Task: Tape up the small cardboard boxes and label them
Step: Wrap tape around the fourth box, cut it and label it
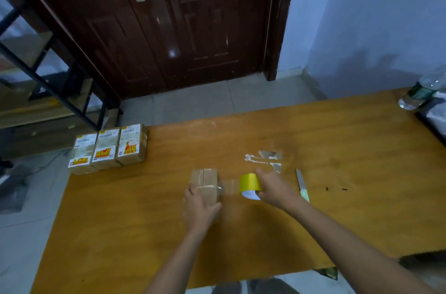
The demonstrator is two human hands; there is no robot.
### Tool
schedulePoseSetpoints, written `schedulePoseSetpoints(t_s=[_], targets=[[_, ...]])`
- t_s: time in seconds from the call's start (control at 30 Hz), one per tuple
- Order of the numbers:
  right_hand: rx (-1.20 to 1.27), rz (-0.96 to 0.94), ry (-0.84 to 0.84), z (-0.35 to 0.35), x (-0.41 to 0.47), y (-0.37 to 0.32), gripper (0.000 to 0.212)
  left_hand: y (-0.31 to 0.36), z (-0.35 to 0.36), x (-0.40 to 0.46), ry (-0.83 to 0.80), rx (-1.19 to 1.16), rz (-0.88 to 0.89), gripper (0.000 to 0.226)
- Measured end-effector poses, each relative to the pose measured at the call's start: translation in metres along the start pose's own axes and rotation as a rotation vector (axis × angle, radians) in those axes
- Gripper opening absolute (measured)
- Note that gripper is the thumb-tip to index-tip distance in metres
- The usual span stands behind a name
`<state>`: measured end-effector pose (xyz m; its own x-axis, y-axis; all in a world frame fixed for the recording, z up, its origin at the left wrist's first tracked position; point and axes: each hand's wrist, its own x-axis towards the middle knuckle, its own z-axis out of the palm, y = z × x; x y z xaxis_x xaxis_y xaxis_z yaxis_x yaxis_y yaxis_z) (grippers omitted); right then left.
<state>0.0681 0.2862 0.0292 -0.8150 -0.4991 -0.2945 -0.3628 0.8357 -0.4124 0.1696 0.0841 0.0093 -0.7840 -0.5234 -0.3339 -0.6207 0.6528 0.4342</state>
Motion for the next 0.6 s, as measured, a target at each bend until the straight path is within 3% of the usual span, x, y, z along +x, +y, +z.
schedulePoseSetpoints(t_s=[0.1,0.27,0.37,0.43,0.53,0.6], targets=[[-0.06,0.046,-0.076,0.033,0.002,0.003,0.045,-0.013,0.024,-0.006,0.013,0.081,-0.022,0.109],[-0.109,0.046,-0.04,0.047,0.008,0.011,0.046,-0.021,0.034,0.002,-0.049,-0.016,-0.075,0.12],[-0.149,0.0,-0.023,0.047,0.009,0.013,0.045,-0.019,0.021,0.023,0.043,-0.035,-0.104,0.097],[-0.16,-0.02,-0.009,0.049,0.01,0.014,0.044,-0.01,0.015,0.042,0.151,0.064,0.01,0.076],[-0.134,-0.041,0.022,0.053,0.01,0.016,0.043,-0.003,0.027,0.062,0.12,0.248,0.284,0.05],[-0.101,-0.052,0.037,0.056,0.011,0.022,0.042,-0.007,0.039,0.064,0.133,0.338,0.358,0.039]])
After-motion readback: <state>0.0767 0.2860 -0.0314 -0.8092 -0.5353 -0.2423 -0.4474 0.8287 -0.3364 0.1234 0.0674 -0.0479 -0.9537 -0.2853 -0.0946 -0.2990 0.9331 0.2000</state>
